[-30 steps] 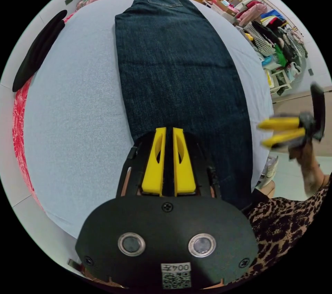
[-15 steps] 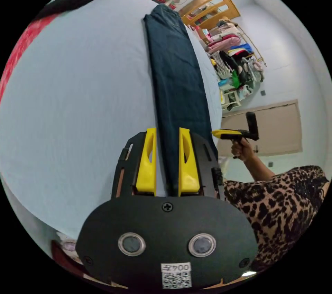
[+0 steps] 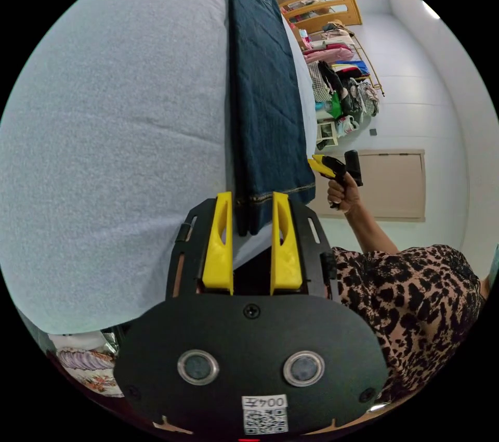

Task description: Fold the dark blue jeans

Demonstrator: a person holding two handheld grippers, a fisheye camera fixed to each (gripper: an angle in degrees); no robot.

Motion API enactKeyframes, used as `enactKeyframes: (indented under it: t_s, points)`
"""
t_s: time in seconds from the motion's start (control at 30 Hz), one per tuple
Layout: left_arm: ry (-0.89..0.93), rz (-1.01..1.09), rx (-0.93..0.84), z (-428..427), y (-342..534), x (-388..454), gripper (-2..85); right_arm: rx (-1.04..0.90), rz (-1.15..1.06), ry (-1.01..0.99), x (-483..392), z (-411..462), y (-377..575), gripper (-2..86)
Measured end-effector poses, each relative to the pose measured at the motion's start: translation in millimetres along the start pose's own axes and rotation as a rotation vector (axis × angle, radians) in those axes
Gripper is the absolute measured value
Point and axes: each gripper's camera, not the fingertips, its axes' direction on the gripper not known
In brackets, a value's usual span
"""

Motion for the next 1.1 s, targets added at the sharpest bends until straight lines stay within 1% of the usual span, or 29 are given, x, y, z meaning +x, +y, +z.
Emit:
enactKeyframes:
  t_s: [0.1,0.17,0.37,0.43,0.53,0.73,0.87,0.93,1.1]
  points:
    - [0.028,0.009,-0.021,-12.8,20.4,7.8,11.0,-0.028,-0.001,-0.043,32.1,21.1,17.7,9.2]
    - [0.082,-0.008,-0.026,-22.9,35.7,10.7,10.7,-0.038,0.005,-0.077,52.6,33.7,28.5,8.7]
    - [0.177,-0.075,0.007,-53.8,63.6,15.1,9.8,-0.058,0.022,-0.198,116.4,79.5,62.9,9.5]
    - [0.193,-0.082,0.004,-62.5,69.4,20.7,9.8,-0.079,0.027,-0.239,140.6,98.3,72.7,9.9]
    - [0.177,-0.066,-0.005,-75.4,77.9,36.4,9.3,-0.115,0.016,-0.234,166.0,125.6,86.2,8.5]
    - [0.205,-0.090,-0.009,-94.8,97.5,59.6,4.6,-0.040,0.061,-0.277,224.3,172.9,113.8,6.3]
    - [0.299,-0.033,0.061,-121.4,111.7,96.7,3.6,0.035,-0.058,-0.188,223.8,185.4,138.5,5.5]
    - [0.321,0.019,0.105,-138.4,115.7,121.2,3.5,0.090,-0.161,-0.136,215.9,186.1,156.8,5.4]
    - [0.327,0.164,0.204,-183.2,121.0,197.3,3.4,0.176,-0.349,-0.067,201.2,187.7,192.4,5.3]
